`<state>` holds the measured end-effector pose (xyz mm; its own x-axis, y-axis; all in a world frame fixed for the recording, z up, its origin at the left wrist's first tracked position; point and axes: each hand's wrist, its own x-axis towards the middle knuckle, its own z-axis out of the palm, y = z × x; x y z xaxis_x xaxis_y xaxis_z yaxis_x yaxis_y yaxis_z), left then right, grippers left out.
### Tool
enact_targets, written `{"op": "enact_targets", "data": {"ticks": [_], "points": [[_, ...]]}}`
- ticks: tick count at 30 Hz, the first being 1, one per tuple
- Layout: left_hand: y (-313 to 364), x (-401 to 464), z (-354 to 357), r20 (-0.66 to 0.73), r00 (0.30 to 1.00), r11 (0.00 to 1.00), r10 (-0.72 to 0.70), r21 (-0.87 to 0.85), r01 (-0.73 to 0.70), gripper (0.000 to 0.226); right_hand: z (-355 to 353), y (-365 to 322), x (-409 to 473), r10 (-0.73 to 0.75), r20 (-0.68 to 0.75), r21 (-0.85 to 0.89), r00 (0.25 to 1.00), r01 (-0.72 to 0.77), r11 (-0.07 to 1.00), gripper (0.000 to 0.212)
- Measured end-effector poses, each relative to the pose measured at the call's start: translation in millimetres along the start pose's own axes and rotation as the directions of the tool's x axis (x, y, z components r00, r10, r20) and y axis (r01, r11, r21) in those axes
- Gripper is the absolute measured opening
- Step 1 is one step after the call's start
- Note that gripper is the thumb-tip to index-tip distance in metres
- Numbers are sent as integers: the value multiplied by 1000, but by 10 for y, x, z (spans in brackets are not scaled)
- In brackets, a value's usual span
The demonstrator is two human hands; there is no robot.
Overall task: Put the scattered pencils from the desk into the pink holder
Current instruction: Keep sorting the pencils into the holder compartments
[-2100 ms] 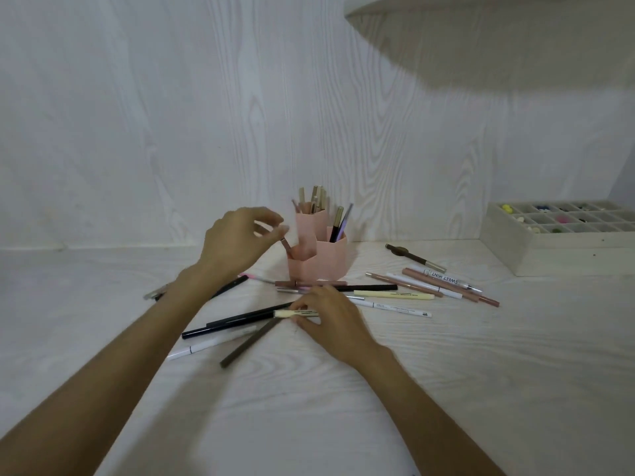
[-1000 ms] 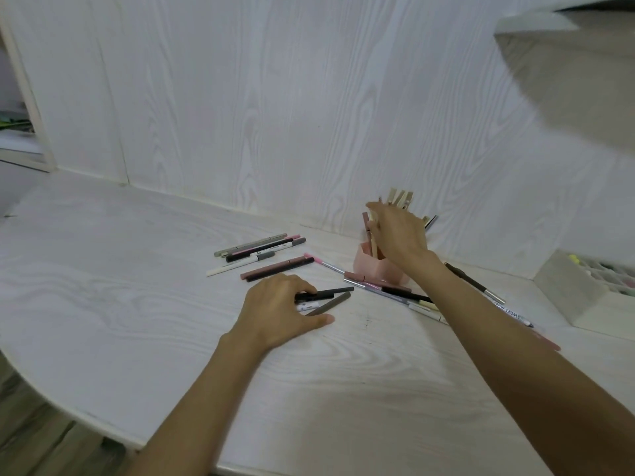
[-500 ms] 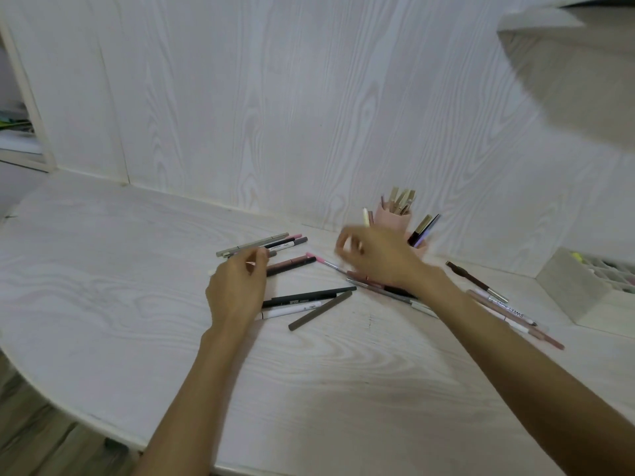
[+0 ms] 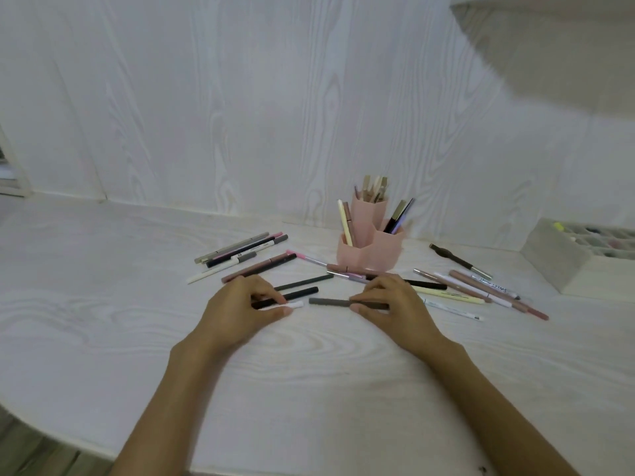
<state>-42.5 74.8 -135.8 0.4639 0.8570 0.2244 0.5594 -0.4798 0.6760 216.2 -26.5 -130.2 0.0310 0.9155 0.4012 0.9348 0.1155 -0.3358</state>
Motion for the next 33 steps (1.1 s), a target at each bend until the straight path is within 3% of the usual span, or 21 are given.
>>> {"op": "enact_targets", "data": {"ticks": [6,10,12,16,20,23,26,33], "points": [[201,98,-21,62,987,959,148,237,-158,11,35,118,-30,71,-13,88,997,-69,994,19],[437,253,-175,163,975,944,150,268,-190,6,41,121,-31,72,-6,101,997,-71,992,20],[618,355,-293,146,983,981,107,144,-129,7,34,119,-38,65,-15,119,998,-63,991,20],[1155,663,-409,-80,995,962,65,-261,-83,13,15,107,-44,69,-25,149,997,-64,987,19],[1746,987,-236,-161,980,909,115,-382,-169,22,2,102,-59,70,-31,185,997,-63,981,18],[1984,1153,41,-200,966,931,166,-292,-220,25,10,84,-59,63,-38,208,997,-53,977,18],[2041,1253,334,-200,958,972,205,-71,-222,18,10,106,-53,78,-55,224,995,-64,972,18],[1920,1345,591,-56,988,943,145,310,-121,21,26,123,-47,89,-52,230,995,-74,970,22]]}}
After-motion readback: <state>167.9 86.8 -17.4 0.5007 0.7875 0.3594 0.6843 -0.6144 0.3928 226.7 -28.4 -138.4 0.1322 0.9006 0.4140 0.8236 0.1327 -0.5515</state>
